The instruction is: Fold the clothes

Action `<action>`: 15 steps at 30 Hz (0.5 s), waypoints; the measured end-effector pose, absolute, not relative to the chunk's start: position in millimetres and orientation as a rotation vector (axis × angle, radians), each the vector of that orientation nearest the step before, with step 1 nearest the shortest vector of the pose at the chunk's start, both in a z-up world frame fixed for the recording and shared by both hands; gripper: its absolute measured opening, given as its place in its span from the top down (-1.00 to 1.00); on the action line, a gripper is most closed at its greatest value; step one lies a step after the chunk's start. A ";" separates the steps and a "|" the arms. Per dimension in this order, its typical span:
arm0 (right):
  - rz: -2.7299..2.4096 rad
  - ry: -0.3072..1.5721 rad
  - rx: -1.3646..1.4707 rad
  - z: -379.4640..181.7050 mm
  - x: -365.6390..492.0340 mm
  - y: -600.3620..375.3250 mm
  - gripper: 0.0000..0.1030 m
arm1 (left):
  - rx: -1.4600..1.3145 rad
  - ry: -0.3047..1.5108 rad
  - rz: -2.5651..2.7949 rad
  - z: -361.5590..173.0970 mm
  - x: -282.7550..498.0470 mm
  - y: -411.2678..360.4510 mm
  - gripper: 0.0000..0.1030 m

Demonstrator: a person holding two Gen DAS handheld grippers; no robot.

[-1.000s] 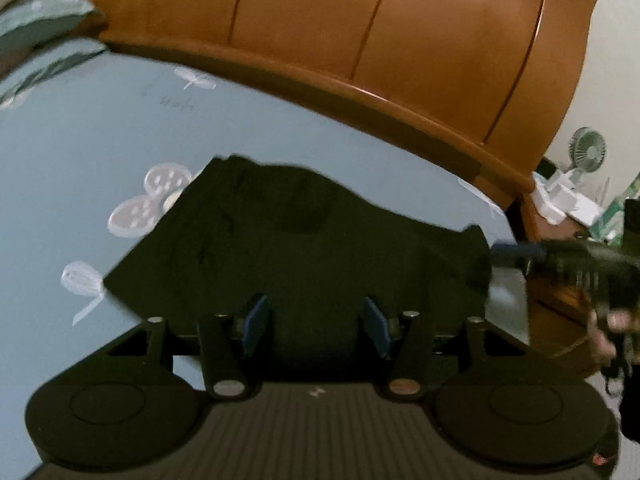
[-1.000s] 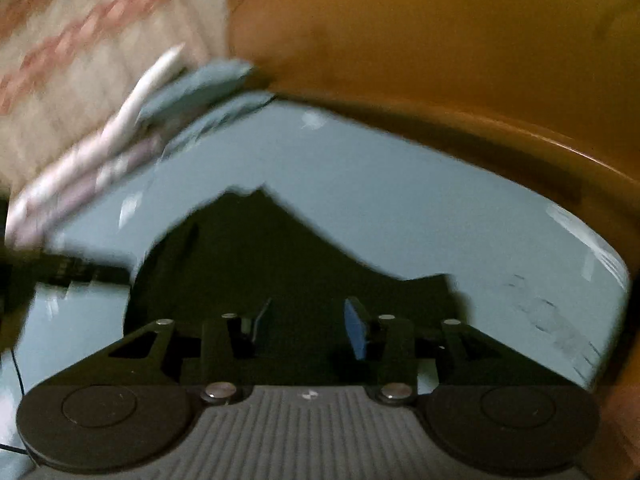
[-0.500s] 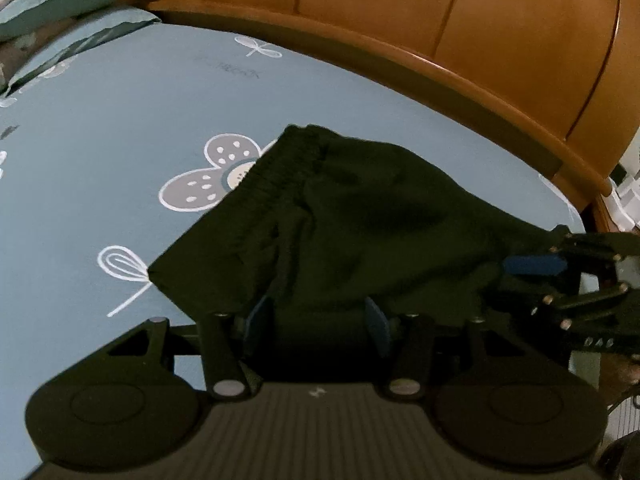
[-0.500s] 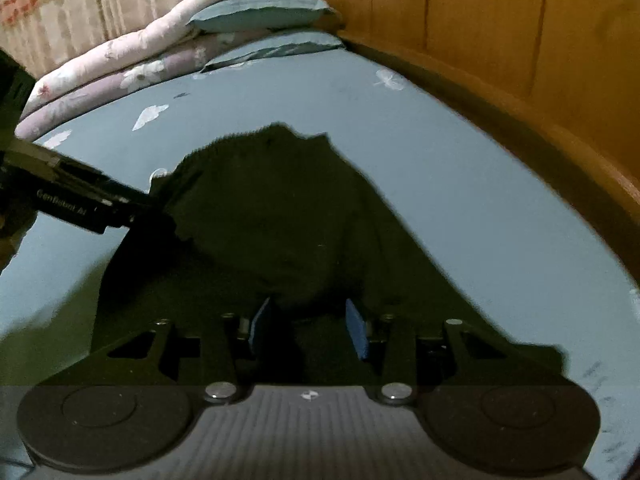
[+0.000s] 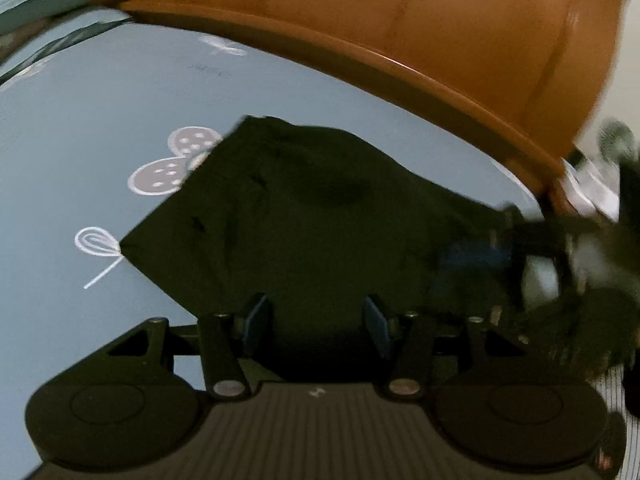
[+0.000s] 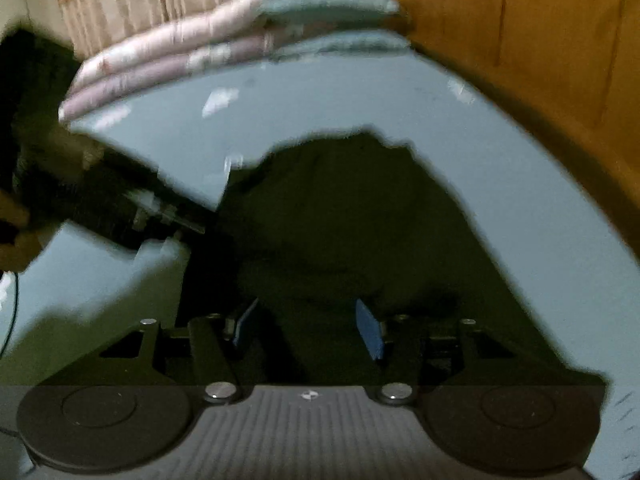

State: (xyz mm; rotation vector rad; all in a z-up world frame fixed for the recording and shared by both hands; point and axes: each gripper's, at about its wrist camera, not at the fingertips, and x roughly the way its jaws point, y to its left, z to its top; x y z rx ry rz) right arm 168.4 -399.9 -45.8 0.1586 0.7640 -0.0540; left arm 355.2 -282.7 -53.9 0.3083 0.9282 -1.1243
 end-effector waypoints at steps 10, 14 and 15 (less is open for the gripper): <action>-0.108 0.770 0.162 -46.2 205.7 -451.6 0.28 | 0.407 0.914 -1.367 -57.4 320.0 -308.8 -0.02; -0.102 0.839 0.173 -75.4 217.1 -457.5 0.32 | 0.391 0.992 -1.307 -72.9 329.0 -302.4 -0.01; -0.101 0.842 0.190 -72.5 216.2 -459.7 0.32 | 0.381 0.989 -1.300 -70.1 330.2 -299.5 -0.01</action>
